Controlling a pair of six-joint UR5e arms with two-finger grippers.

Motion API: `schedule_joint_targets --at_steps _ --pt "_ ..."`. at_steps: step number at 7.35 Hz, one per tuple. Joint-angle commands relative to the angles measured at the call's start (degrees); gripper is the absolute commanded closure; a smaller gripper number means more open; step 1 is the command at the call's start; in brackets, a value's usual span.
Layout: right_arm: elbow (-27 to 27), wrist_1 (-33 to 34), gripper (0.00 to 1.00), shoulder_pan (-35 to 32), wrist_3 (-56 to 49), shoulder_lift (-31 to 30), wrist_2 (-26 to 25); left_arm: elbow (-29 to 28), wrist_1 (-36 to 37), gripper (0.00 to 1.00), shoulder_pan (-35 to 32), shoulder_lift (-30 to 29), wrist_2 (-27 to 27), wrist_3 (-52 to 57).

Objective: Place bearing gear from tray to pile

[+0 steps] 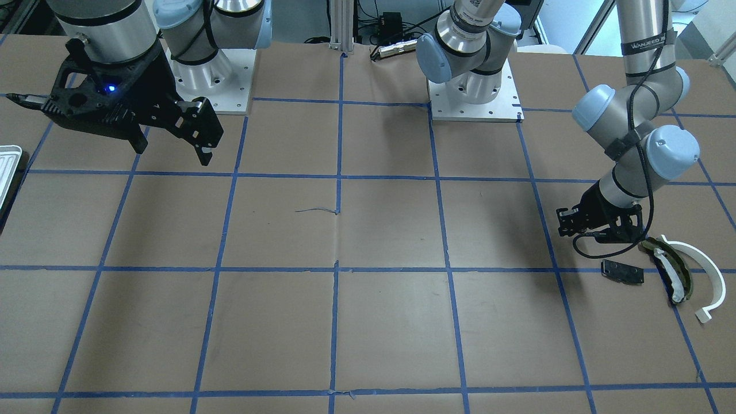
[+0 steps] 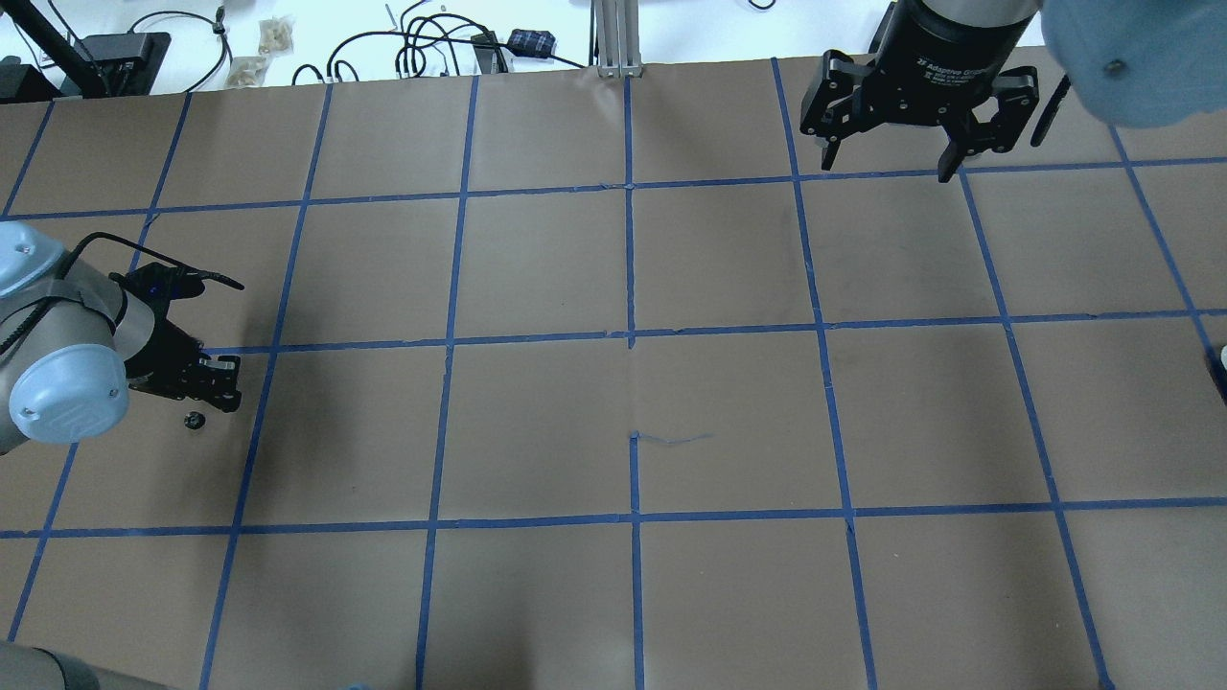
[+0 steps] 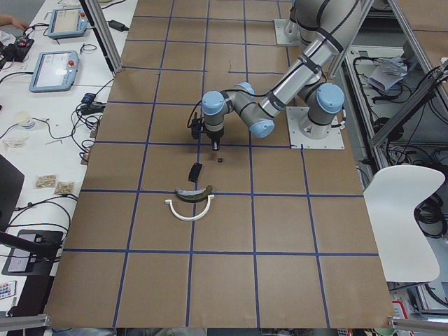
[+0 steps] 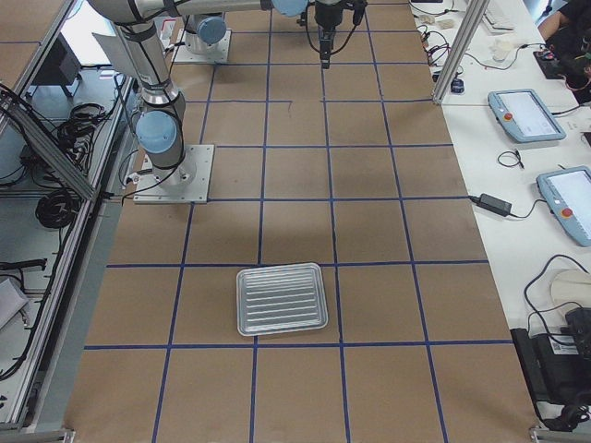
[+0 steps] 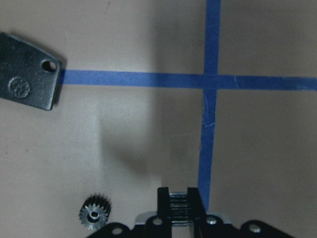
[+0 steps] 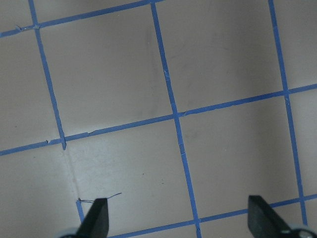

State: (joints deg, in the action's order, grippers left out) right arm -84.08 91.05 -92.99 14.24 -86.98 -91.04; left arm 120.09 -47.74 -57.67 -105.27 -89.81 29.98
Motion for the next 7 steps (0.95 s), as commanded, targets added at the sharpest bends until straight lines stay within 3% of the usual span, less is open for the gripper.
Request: schedule_joint_targets --at_steps 1,2,3,4,5,7 --pt "-0.03 0.09 0.00 0.00 0.00 -0.03 0.15 -0.12 0.19 0.94 0.10 -0.55 -2.65 0.17" --pt "-0.03 0.09 0.00 0.00 0.00 -0.03 0.16 -0.21 0.19 0.83 0.45 -0.46 -2.74 0.25" --pt "-0.03 0.09 0.00 0.00 0.00 -0.03 0.16 -0.21 0.28 0.48 0.45 -0.46 -2.74 0.17" --pt "-0.03 0.09 0.00 0.00 0.00 -0.03 0.16 -0.12 0.98 0.23 0.45 -0.46 -2.74 -0.01" --pt "-0.03 0.09 0.00 0.00 0.00 -0.03 0.16 -0.03 1.68 0.07 0.45 -0.46 -2.74 -0.36" --pt "-0.03 0.09 0.00 0.00 0.00 -0.03 0.24 -0.29 1.69 0.00 0.10 1.02 -2.82 -0.71"
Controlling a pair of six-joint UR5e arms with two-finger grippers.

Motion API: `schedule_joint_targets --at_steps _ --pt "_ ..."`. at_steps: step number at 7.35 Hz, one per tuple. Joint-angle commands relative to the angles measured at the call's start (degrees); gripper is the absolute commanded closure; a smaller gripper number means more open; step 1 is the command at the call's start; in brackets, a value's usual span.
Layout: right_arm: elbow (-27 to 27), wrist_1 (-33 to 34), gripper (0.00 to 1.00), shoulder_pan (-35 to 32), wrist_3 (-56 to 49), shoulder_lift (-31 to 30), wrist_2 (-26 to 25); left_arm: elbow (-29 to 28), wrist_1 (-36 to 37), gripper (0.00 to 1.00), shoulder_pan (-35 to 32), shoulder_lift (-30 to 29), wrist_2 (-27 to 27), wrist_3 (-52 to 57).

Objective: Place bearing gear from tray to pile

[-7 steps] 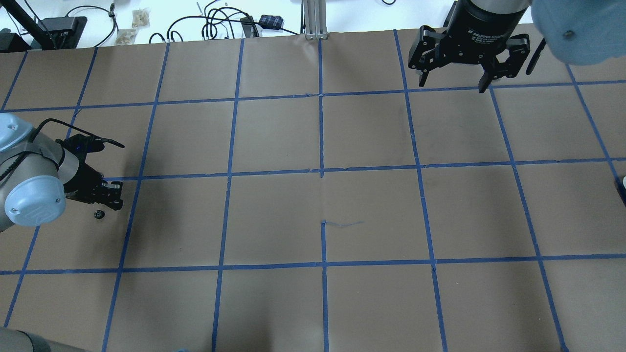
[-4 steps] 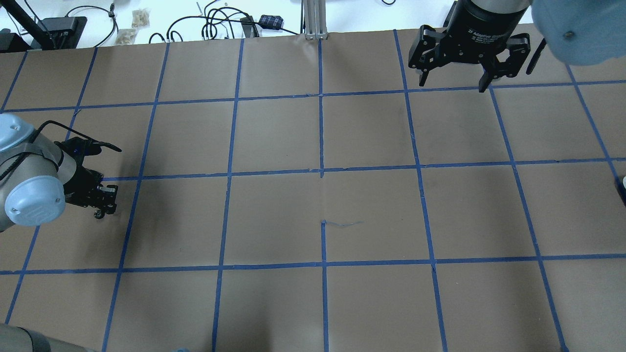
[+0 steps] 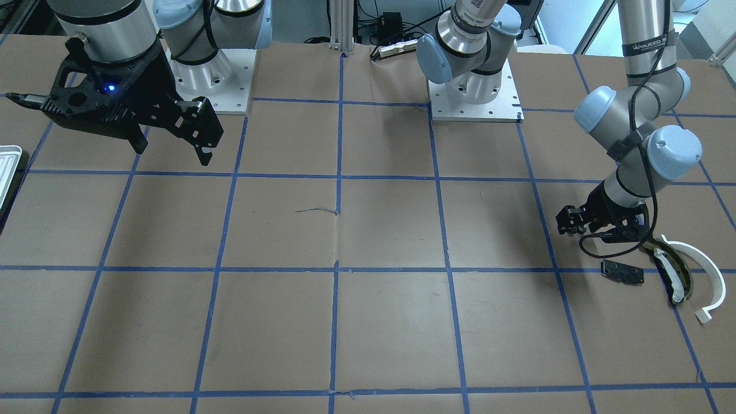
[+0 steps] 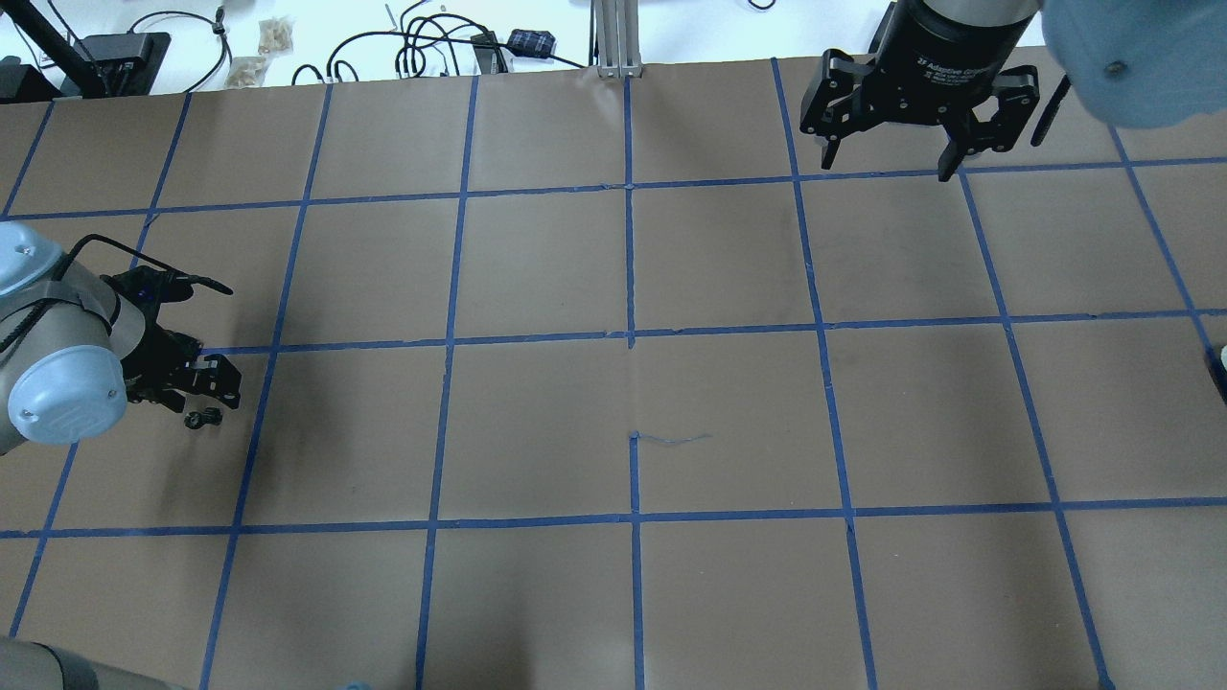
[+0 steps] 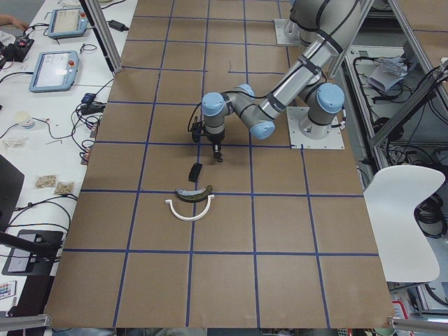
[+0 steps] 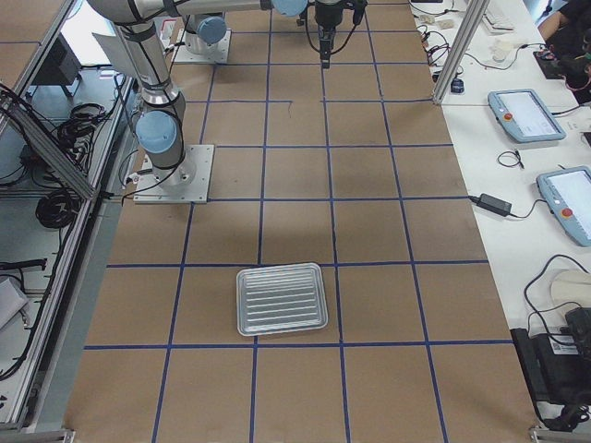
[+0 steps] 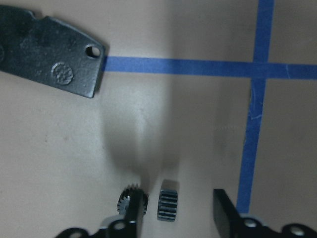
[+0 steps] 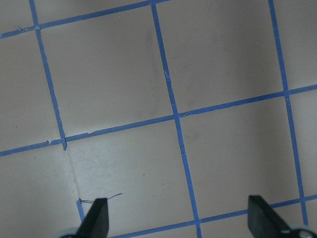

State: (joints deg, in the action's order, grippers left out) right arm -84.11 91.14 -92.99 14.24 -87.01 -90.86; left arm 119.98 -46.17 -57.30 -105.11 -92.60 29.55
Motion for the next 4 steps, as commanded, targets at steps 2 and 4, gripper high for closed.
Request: schedule_joint_targets --at_steps 2,4 --pt "0.00 -0.09 0.00 0.00 0.00 0.00 0.24 -2.98 -2.94 0.00 -2.19 1.65 0.05 -4.12" --pt "-0.09 0.00 0.00 0.00 0.00 0.00 0.15 -10.51 -15.19 0.00 -9.10 4.02 -0.12 -13.93"
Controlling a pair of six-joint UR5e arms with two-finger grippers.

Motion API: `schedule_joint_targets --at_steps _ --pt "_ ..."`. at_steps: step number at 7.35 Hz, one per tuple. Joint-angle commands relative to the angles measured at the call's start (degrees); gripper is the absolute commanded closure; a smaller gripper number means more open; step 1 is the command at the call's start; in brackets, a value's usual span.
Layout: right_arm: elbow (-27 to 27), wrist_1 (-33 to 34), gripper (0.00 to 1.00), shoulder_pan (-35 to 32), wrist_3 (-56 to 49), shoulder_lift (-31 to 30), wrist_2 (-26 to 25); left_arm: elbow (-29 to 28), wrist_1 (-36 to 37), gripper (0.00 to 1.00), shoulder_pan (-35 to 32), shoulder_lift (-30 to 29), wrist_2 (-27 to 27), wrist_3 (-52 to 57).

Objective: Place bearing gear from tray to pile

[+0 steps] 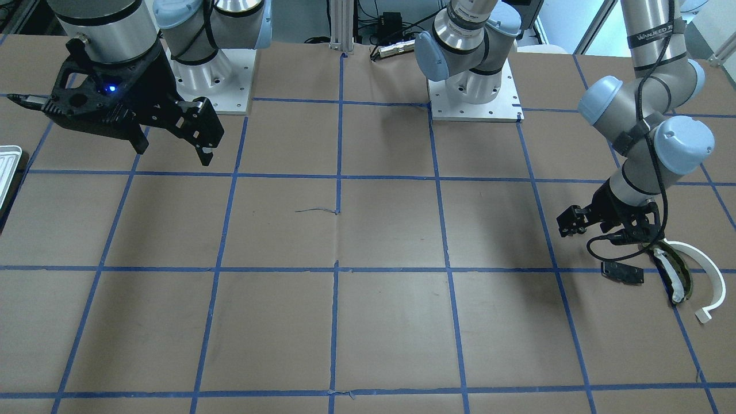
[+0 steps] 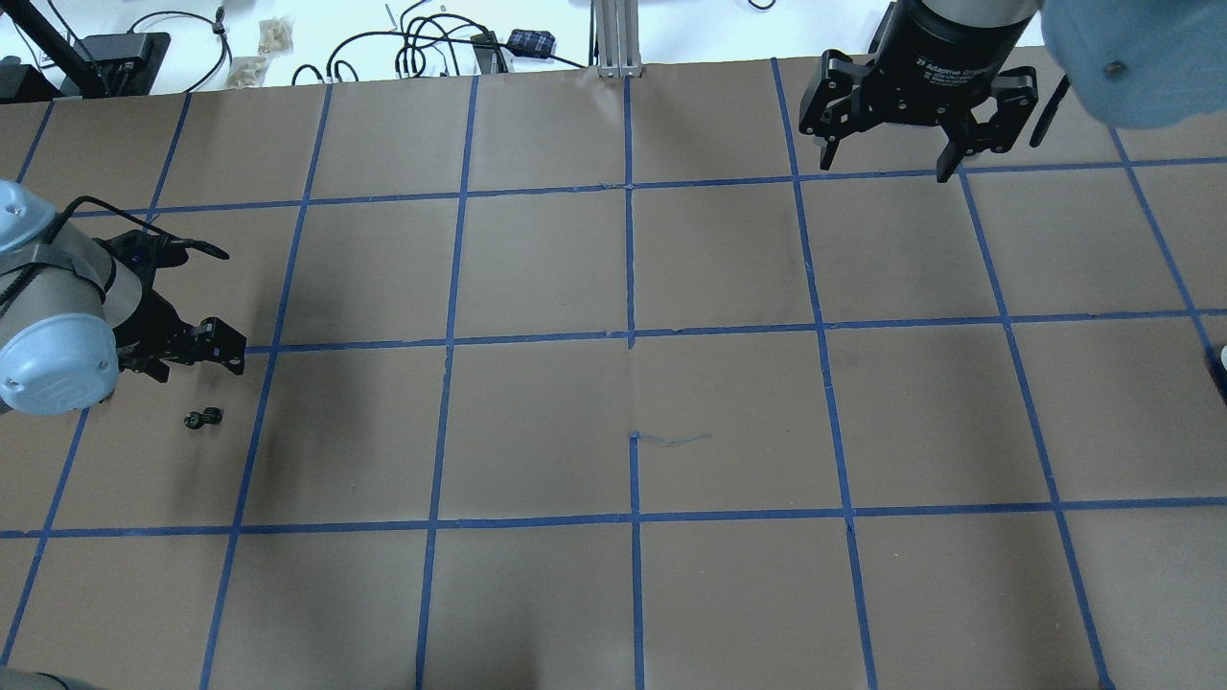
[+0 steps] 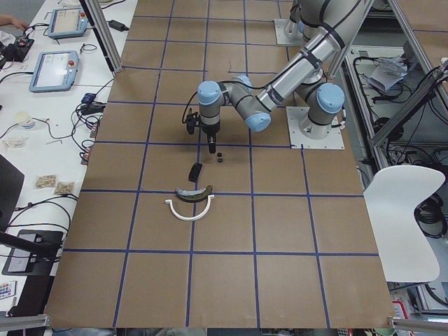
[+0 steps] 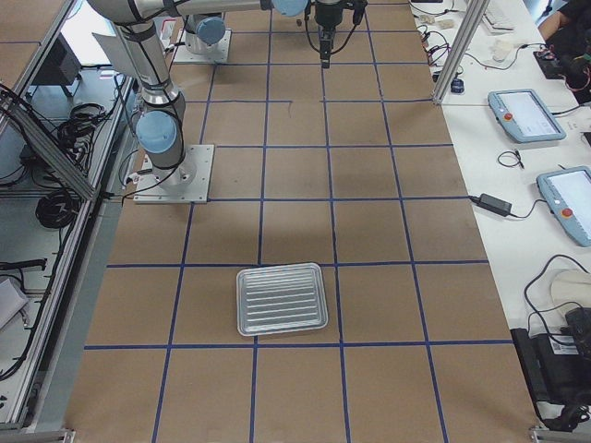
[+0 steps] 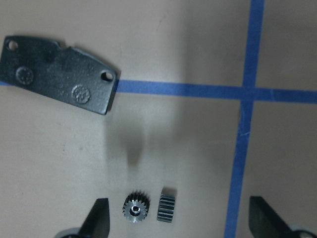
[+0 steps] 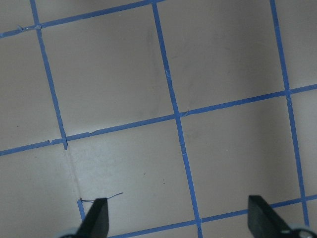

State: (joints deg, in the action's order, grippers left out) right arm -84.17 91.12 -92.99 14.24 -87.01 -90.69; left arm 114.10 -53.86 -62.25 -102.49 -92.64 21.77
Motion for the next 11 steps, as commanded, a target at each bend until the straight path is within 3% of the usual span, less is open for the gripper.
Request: schedule_joint_targets --at_steps 1,3,6,11 --pt "-0.03 0.02 0.00 0.00 0.00 0.00 -0.02 -9.81 -14.88 0.00 -8.72 2.37 -0.08 -12.65" --pt "-0.03 0.02 0.00 0.00 0.00 0.09 0.07 -16.26 -20.57 0.00 -19.17 3.60 -0.08 -24.08" --pt "0.06 0.02 0.00 0.00 0.00 0.00 0.07 -19.35 -25.13 0.00 -27.98 8.34 0.54 -32.98" --pt "0.06 -0.07 0.00 0.00 0.00 0.00 -0.02 -22.77 -29.44 0.00 -31.44 12.57 1.68 -34.35"
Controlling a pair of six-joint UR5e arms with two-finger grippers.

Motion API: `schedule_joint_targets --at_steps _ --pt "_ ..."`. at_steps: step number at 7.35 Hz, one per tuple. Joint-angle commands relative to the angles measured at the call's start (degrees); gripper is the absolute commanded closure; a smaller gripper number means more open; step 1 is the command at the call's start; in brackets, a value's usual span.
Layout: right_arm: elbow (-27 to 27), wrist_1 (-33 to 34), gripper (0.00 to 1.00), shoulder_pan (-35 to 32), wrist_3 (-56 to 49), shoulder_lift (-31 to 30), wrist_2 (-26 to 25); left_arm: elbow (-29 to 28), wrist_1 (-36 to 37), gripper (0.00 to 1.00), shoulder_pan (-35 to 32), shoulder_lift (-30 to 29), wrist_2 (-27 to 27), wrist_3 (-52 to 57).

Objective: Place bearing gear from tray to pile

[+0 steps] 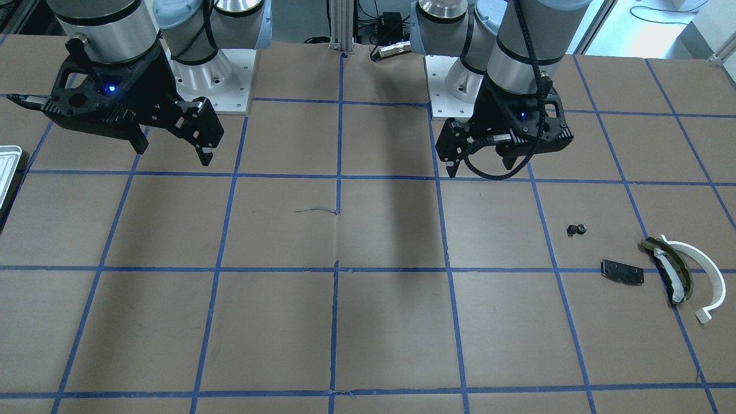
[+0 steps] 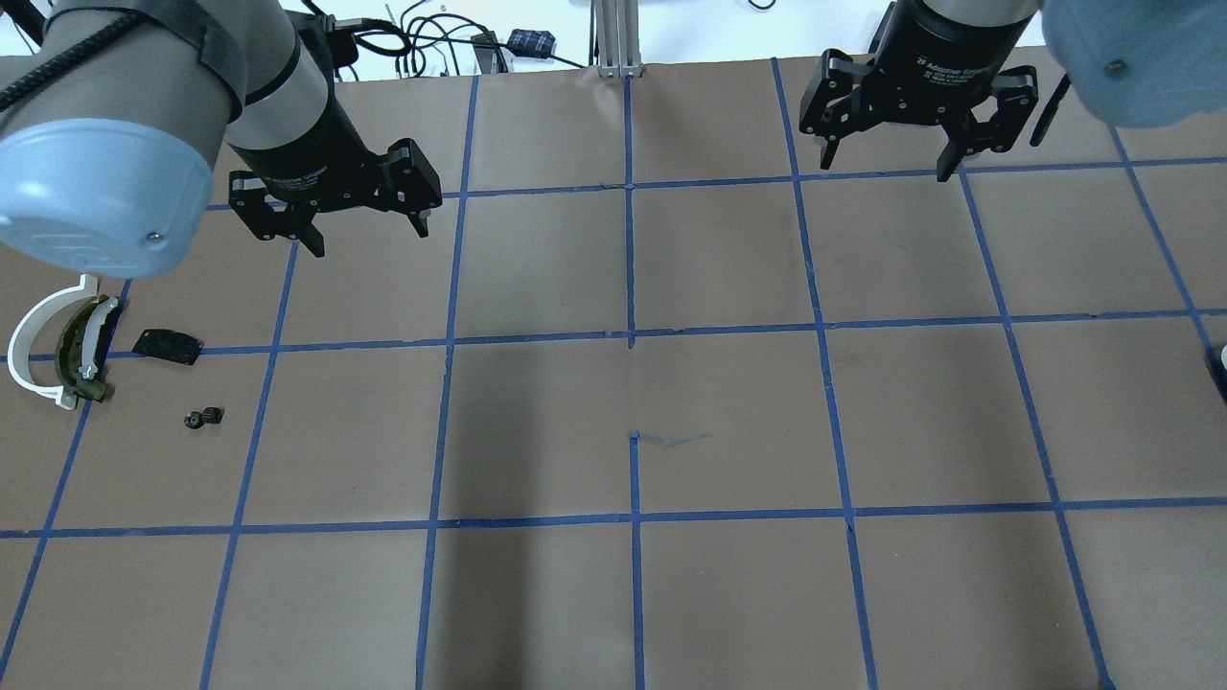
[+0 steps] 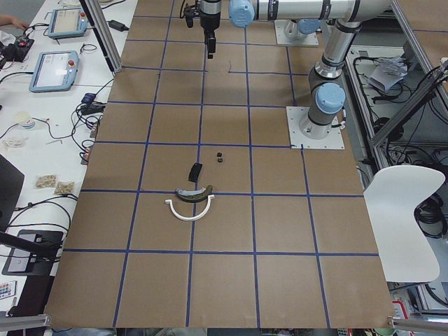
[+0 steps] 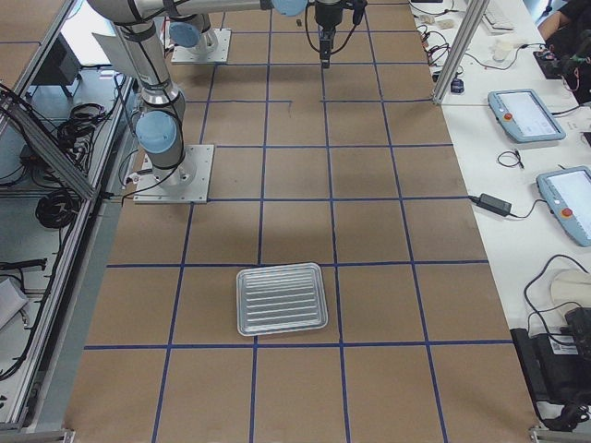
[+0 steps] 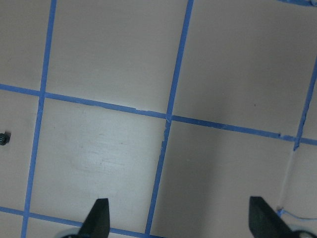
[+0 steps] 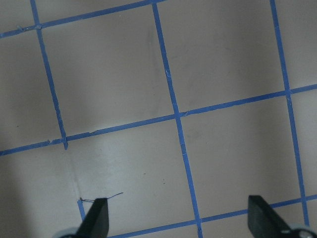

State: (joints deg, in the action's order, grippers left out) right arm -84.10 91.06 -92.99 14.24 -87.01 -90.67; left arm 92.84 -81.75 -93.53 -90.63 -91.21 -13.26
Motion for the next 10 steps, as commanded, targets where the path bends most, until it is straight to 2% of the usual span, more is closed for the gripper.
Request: schedule_joint_targets --at_steps 1,4,10 --pt "-0.01 0.00 0.00 0.00 0.00 0.00 -0.04 -1.95 -2.71 0.00 -0.16 1.33 0.15 1.04" --pt "-0.19 0.08 0.00 0.00 -0.87 0.08 -0.74 -2.05 -2.72 0.00 0.37 2.12 0.41 5.07" --pt "-0.28 0.52 0.00 0.00 -1.15 0.43 -0.56 -2.31 -3.42 0.00 0.28 2.65 0.15 4.99"
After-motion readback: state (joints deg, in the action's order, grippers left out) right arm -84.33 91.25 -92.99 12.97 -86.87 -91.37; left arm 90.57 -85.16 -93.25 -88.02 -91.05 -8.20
